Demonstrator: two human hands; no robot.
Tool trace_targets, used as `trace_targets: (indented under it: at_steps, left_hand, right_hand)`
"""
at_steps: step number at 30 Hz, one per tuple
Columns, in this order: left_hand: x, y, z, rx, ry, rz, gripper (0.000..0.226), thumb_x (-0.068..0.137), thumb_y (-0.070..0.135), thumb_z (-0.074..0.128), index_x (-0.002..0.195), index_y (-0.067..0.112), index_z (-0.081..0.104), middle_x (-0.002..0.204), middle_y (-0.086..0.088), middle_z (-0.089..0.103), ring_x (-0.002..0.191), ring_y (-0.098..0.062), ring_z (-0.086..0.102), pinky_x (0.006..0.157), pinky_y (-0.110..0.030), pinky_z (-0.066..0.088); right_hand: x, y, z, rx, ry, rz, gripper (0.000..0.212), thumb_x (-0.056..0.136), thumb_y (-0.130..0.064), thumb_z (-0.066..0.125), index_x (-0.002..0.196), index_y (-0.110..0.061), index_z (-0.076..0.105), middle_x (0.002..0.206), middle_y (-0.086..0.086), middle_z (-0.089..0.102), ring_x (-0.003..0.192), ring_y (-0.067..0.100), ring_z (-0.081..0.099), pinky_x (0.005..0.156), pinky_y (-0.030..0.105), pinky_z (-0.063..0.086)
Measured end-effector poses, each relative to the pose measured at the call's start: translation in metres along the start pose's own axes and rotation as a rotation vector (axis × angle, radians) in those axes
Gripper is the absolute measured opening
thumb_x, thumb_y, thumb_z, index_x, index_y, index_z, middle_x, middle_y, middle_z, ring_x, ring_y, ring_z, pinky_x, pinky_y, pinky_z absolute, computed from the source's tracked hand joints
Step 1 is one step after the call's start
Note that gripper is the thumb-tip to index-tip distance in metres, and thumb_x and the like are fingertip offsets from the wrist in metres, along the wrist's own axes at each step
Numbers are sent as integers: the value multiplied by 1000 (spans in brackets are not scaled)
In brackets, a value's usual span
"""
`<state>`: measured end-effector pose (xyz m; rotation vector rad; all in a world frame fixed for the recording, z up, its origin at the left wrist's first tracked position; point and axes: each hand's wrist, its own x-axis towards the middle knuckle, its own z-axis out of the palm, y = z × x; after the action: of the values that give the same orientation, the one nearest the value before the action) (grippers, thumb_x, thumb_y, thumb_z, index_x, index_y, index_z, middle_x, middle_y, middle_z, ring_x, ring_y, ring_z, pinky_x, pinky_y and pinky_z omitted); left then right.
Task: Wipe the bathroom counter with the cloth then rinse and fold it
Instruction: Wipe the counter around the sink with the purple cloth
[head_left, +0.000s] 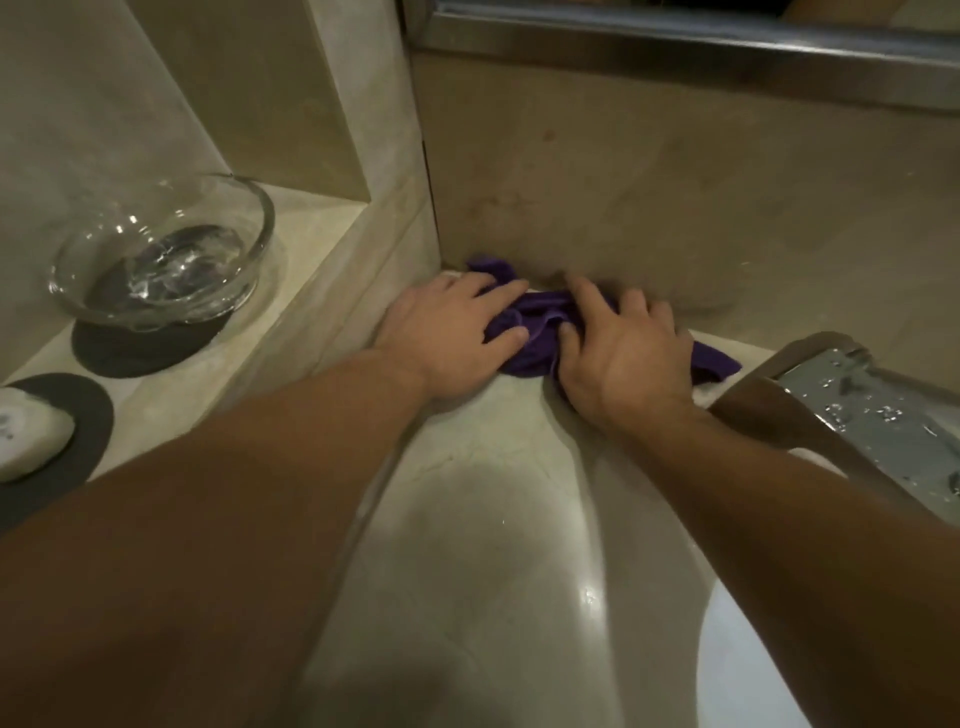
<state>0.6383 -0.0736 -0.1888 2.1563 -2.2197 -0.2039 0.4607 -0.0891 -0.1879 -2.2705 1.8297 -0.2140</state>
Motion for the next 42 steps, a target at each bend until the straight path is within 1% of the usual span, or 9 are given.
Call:
trace_targets:
  at_steps: [4,9,18,23,27,30,32,35,42]
  left_hand:
    - [2,-3,6,-34,66,7,56,90,59,35,139,40,55,147,12,51,135,-16,44,109,-33,33]
    - [-9,-4,7,-96,35,37,63,82,53,33,137,37,59,148,11,52,137,-16,43,115,-38,32]
    - [-51,-7,8,-183,18,75,63,77,50,39,134,36,62,146,15,53,138,-14,41,116,-31,27]
    - [-73,-9,13,-194,-1,49,52,86,51,44,136,44,57,148,22,48,147,-25,28,120,-38,20]
    - [-86,-9,16,-192,30,55,58,80,53,38,134,46,58,147,23,50,147,-26,29,120,-37,18]
    - [-94,-11,15,-179,11,88,61,78,53,36,133,44,59,147,21,50,142,-21,37,120,-36,23]
    - [-100,-11,15,-159,-1,103,61,78,53,36,134,43,59,147,20,50,139,-18,41,118,-34,26]
    - [-110,-13,14,-131,4,127,60,80,52,36,135,43,59,147,20,51,135,-16,45,115,-35,31]
    - [-134,-12,13,-150,1,141,60,79,51,38,134,42,60,147,19,51,137,-10,43,116,-34,31]
  right_hand:
    - [-4,3,9,-11,8,-31,51,99,-50,32,147,-37,43,143,9,46,130,36,39,114,57,27]
    - [-14,-1,9,-105,-104,-31,63,95,-70,27,151,-40,32,154,6,35,146,41,21,117,68,12]
    - [-64,-1,19,-235,56,-152,81,92,-73,31,156,-25,19,139,10,51,116,38,47,92,49,39]
    - [-87,-4,21,-166,101,-149,72,89,-73,40,134,-19,51,121,10,55,108,34,48,85,44,42]
    - [-103,-8,28,-149,133,-140,62,89,-73,39,121,-25,59,121,11,55,118,37,45,100,52,36]
    - [-107,-5,32,-124,99,-124,67,87,-76,34,132,-30,52,149,17,39,144,43,24,119,57,19]
    - [-110,-4,31,-145,46,-112,73,88,-78,29,147,-35,35,160,17,23,145,44,22,119,55,22]
    - [-118,-4,25,-168,-17,-127,79,89,-81,21,156,-38,18,157,17,31,137,42,37,113,51,32]
    - [-143,-4,29,-127,24,-92,72,92,-77,17,150,-39,33,145,12,46,128,38,46,111,50,34]
